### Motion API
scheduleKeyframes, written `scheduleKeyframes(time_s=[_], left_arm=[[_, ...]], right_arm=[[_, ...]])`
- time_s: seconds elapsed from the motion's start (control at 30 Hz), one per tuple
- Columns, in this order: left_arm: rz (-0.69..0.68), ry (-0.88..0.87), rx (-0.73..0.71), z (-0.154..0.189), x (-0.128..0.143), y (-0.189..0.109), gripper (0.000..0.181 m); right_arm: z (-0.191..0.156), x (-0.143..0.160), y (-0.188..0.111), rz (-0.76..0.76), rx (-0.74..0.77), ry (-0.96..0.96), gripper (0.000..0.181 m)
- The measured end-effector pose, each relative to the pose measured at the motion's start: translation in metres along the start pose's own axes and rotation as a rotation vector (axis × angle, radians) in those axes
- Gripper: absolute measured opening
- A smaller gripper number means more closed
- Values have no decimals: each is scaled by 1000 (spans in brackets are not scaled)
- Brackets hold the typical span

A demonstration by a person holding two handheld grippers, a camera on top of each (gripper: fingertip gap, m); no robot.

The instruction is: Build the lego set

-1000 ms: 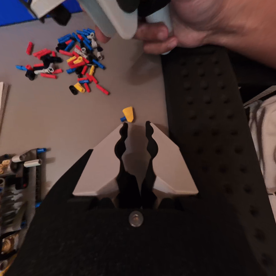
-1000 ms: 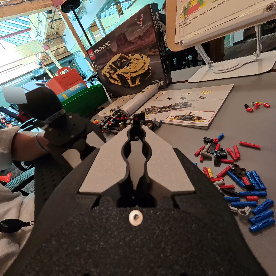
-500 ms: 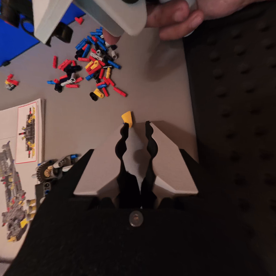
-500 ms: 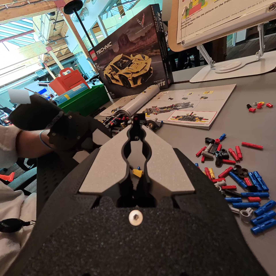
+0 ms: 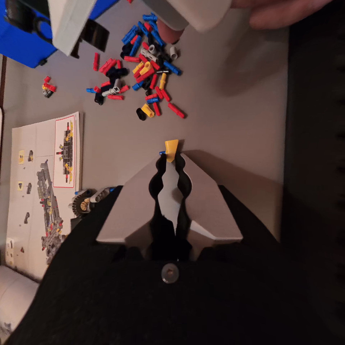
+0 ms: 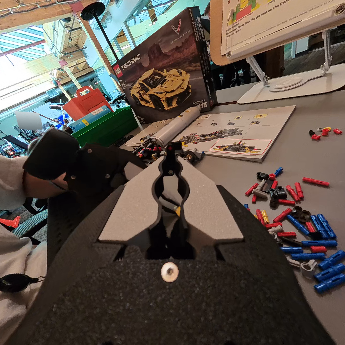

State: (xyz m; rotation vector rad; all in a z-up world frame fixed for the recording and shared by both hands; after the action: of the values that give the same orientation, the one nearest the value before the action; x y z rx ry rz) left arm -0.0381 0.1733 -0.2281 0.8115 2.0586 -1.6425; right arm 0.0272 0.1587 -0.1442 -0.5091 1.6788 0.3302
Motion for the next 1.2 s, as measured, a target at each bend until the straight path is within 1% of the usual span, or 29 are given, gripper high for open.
scheduleKeyframes(time_s=[0.03,0.1,0.13,0.2,0.23,0.3,0.33,0.37,0.43,0.47,0.53,0.6,0.77,1.03,1.07,1.2], left_arm=[[4,12,-8,-2,-1,0,8],[61,5,-12,-6,-6,-3,8],[91,-22,26,-6,-8,-7,8],[180,-144,153,-6,-15,-19,8],[245,-215,249,-4,-20,-29,8],[369,-376,409,-9,-28,-50,8],[424,-429,495,-11,-30,-61,8],[473,-451,568,-12,-31,-71,8],[550,-411,618,-14,-28,-85,8],[561,-378,638,-12,-25,-90,8],[572,-348,674,-10,-20,-97,7],[591,-358,729,-10,-20,-104,7],[608,-313,761,-12,-15,-116,7],[608,-257,806,-15,-6,-127,6],[611,-248,805,-16,-6,-129,2],[605,-184,761,-18,-1,-129,1]], right_arm=[[0,0,0,1,0,-1,6],[0,-1,-1,7,5,0,6],[1,-2,-2,14,11,1,6],[4,-3,-4,21,38,2,6],[5,-3,-4,17,49,2,6],[5,2,-1,-40,56,46,6],[0,6,1,-85,19,113,6],[-9,10,5,-112,-54,197,6],[-21,13,12,-126,-142,345,5],[-29,12,16,-114,-191,388,6],[-44,12,24,-115,-279,444,6],[-54,10,31,-93,-331,470,6],[-67,9,40,-61,-423,476,6],[-80,9,39,-69,-483,374,6],[-81,10,39,-77,-483,354,6],[-88,12,39,-98,-499,297,6]])
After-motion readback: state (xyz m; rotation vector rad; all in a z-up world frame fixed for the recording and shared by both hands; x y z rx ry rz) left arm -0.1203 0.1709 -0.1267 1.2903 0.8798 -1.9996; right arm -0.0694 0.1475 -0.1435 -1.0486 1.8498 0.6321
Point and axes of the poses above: each gripper's, where its closed fingertips meet, y out along the fingers, x out of its underside, z = x × y across the jaws, the point moved 3 cm from there along -y, back along the fingers, and after that the axes turned 13 degrees about -y, right-handed, at the moved point
